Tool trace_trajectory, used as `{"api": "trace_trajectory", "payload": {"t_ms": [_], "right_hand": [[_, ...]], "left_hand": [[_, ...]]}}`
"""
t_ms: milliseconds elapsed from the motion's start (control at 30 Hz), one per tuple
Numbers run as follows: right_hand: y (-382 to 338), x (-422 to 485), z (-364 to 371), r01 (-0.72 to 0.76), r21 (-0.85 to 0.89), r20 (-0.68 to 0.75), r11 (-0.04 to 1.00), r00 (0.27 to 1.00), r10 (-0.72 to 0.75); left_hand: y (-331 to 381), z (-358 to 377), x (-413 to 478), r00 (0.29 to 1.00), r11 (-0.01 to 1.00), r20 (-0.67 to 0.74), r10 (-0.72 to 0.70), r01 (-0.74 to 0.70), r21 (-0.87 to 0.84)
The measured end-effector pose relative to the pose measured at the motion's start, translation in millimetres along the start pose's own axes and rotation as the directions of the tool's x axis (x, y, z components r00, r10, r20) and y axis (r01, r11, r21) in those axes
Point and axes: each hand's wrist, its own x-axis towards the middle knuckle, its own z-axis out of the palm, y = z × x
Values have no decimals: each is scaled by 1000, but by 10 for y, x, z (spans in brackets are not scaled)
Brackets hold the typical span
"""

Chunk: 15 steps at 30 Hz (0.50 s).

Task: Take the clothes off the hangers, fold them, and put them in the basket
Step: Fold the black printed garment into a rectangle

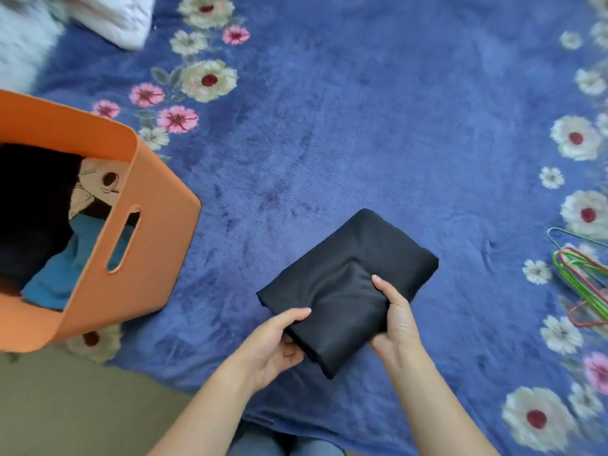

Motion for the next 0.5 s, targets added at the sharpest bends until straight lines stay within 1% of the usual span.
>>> {"api": "trace_trajectory", "payload": {"t_ms": [67, 133, 233, 300, 367, 400, 433, 467, 500], "right_hand": [[-122, -223, 92, 16, -82, 19, 996, 1000, -14], [-273, -553, 226, 52, -153, 70, 987, 997, -41], [-487, -1152, 462, 147, -259, 157, 955, 982, -108], [-600, -1505, 608, 219, -319, 201, 922, 966, -160], [-691, -1870, 772, 305, -372, 265, 877, 940, -215], [-706, -2055, 847, 340, -396, 287, 853, 928, -237], [-698, -2228, 948, 381, -425, 322, 821, 911, -256], [-686, -2368, 1053, 412, -445, 347, 795, 898, -271], [-710, -2426, 1070, 442, -468, 362, 765, 886, -290]], "left_hand": [[24, 12, -270, 999, 999, 26, 36, -36, -5], [125, 46, -638, 994, 996, 68, 90, -91, 11], [302, 16, -1271, 983, 985, 79, 164, -167, 39], [403, -56, -1634, 973, 964, 70, 221, -229, 138], [496, -140, -1959, 946, 896, -4, 324, -305, 322], [547, -172, -2127, 913, 838, -67, 402, -337, 429], [616, -214, -2321, 864, 768, -96, 494, -382, 515], [685, -227, -2465, 824, 715, -89, 560, -426, 554], [721, -163, -2510, 806, 689, -61, 589, -461, 559]]}}
